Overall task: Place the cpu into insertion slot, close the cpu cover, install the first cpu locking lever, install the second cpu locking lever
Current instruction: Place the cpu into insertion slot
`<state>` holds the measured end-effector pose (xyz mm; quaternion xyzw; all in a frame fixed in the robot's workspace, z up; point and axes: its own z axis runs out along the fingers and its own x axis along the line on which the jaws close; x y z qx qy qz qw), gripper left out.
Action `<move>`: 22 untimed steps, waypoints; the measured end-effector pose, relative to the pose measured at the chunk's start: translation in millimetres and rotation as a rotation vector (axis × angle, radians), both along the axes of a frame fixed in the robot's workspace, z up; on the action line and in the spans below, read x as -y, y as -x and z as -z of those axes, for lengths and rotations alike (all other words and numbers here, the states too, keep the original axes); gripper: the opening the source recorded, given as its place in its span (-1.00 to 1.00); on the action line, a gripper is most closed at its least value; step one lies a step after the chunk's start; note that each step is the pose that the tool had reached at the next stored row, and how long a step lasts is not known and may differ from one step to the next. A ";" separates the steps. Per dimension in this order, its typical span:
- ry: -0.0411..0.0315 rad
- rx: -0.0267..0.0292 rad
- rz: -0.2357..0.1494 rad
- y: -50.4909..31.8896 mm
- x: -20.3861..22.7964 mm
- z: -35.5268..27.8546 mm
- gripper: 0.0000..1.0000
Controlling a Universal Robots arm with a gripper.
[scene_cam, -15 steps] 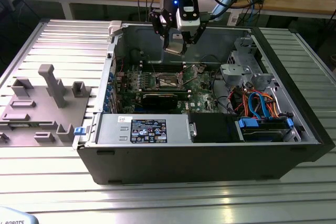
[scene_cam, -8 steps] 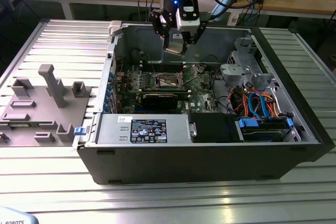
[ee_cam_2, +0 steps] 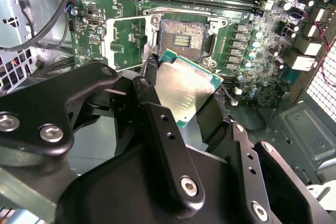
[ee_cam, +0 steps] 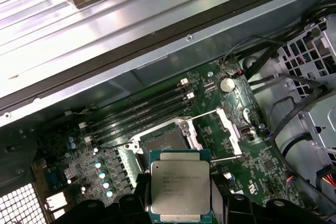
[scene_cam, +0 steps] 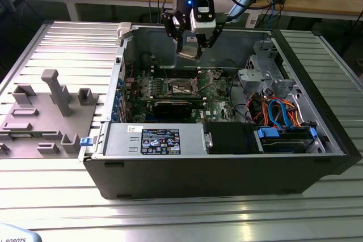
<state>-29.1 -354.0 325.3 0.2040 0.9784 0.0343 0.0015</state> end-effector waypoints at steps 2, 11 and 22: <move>0.0005 0.0000 0.001 0.0 0.0 0.0 0.08; 0.0019 0.0000 0.012 0.0 0.0 0.0 0.08; 0.0036 0.0000 0.023 0.0 0.0 0.0 0.08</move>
